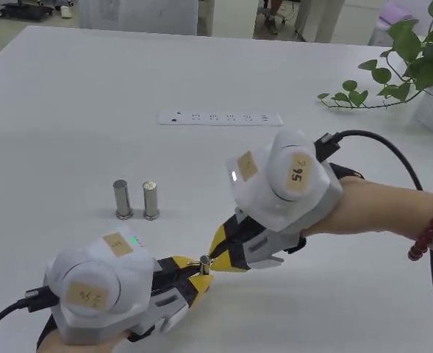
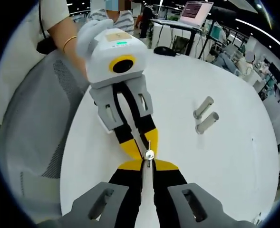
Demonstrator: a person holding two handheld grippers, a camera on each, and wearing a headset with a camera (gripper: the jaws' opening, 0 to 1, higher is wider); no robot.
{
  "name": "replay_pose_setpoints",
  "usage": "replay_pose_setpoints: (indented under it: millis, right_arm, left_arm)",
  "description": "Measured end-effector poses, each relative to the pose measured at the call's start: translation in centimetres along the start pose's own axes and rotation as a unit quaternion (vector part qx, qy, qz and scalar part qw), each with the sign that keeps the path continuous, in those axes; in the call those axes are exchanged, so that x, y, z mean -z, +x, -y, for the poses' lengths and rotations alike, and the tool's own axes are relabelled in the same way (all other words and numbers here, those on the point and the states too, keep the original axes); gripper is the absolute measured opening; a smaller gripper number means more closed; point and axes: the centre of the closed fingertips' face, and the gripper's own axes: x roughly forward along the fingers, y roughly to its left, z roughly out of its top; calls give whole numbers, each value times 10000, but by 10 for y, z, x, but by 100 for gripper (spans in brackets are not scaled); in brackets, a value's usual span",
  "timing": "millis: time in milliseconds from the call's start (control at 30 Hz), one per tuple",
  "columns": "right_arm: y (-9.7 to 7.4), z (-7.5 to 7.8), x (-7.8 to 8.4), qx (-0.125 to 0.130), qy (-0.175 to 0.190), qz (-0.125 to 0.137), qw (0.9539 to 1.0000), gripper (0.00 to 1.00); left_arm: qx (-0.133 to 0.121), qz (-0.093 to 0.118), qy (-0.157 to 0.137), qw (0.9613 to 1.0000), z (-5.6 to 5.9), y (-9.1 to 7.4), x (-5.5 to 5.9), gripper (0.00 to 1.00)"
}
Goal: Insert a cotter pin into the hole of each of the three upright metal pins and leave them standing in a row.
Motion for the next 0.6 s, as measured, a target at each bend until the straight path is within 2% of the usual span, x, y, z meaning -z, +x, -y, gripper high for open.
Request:
replay_pose_setpoints:
  millis: [367,600]
  right_arm:
    - [-1,-2,8,5,33,-90,10000,7]
    - [0,-1,7,21,40,-42,10000,5]
  left_arm:
    - [1,-7,17,10000,0,0,0,7]
    - [8,0,19,10000,0,0,0,7]
